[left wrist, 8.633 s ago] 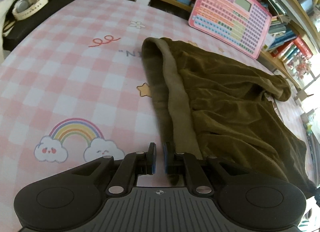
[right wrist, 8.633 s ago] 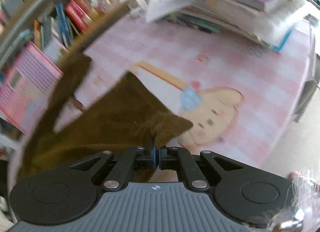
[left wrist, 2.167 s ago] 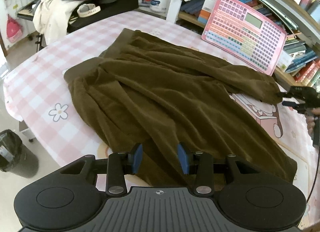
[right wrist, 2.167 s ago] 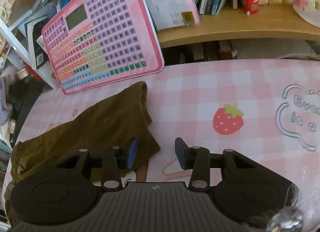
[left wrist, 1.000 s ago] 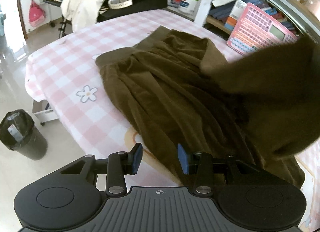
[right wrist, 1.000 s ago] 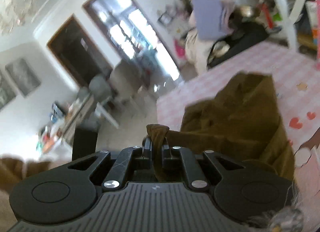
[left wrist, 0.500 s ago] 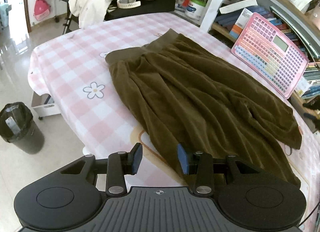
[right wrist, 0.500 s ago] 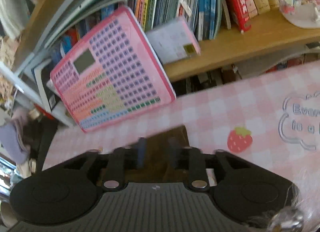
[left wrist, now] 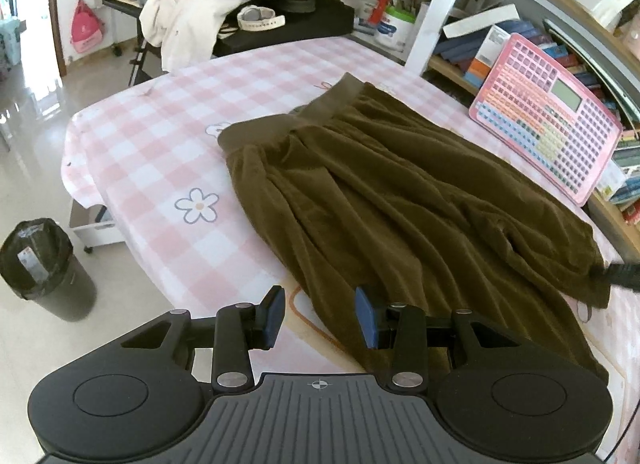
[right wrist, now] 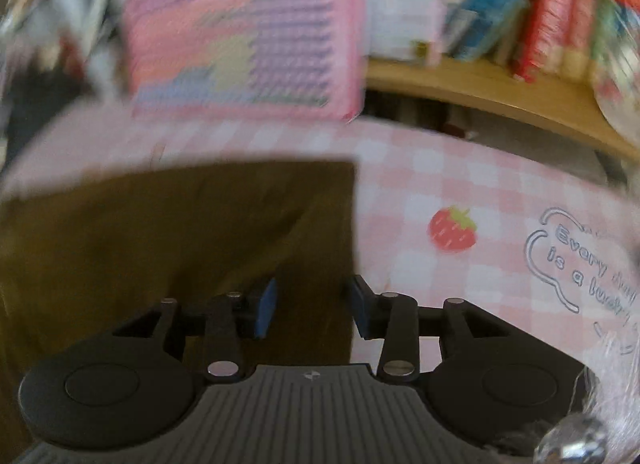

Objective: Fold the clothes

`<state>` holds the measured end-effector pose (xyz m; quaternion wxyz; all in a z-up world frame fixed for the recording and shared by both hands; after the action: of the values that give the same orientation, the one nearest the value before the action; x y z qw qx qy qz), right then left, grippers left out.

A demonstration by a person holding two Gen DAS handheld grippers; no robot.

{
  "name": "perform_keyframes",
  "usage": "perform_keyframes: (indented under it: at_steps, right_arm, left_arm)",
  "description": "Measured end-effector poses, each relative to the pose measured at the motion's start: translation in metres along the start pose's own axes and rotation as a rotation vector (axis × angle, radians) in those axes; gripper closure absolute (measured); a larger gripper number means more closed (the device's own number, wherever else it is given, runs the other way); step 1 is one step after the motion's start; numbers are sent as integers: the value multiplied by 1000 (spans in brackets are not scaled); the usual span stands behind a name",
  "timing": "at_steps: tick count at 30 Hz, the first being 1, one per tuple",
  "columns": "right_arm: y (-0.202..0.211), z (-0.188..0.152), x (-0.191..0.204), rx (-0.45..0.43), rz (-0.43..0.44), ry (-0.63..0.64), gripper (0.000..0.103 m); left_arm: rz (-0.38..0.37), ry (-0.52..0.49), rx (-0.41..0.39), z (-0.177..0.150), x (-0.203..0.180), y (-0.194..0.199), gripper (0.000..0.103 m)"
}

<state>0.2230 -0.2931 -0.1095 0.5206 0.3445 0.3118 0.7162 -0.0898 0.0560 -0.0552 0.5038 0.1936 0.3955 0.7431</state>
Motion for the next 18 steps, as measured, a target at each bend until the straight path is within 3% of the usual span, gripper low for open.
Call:
perform_keyframes:
  at_steps: [2, 5, 9, 14, 18]
  right_arm:
    - [-8, -4, 0, -26, -50, 44, 68]
    - [-20, 11, -13, -94, -74, 4, 68]
    - [-11, 20, -13, -99, -115, -15, 67]
    - [43, -9, -8, -138, -71, -61, 64]
    - [79, -58, 13, -102, -35, -73, 64]
  left_arm:
    - [-10, -18, -2, 3, -2, -3, 64]
    - [-33, -63, -6, 12, -7, -7, 64]
    - [-53, -100, -69, 39, -3, -8, 64]
    - [-97, -129, -139, 90, 12, -33, 70]
    - [-141, -187, -136, 128, 24, -77, 74]
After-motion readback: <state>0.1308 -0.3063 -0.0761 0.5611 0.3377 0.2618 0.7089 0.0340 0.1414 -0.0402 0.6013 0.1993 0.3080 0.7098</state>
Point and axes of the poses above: each gripper's, at about its wrist camera, not at the fingertips, and y roughly against the way its jaws point, x to its left, z to its top, the point moved 5 cm from there along -y, roughly the way its jaws point, and after that the axes turned 12 degrees about -y, right-handed, at the moved point
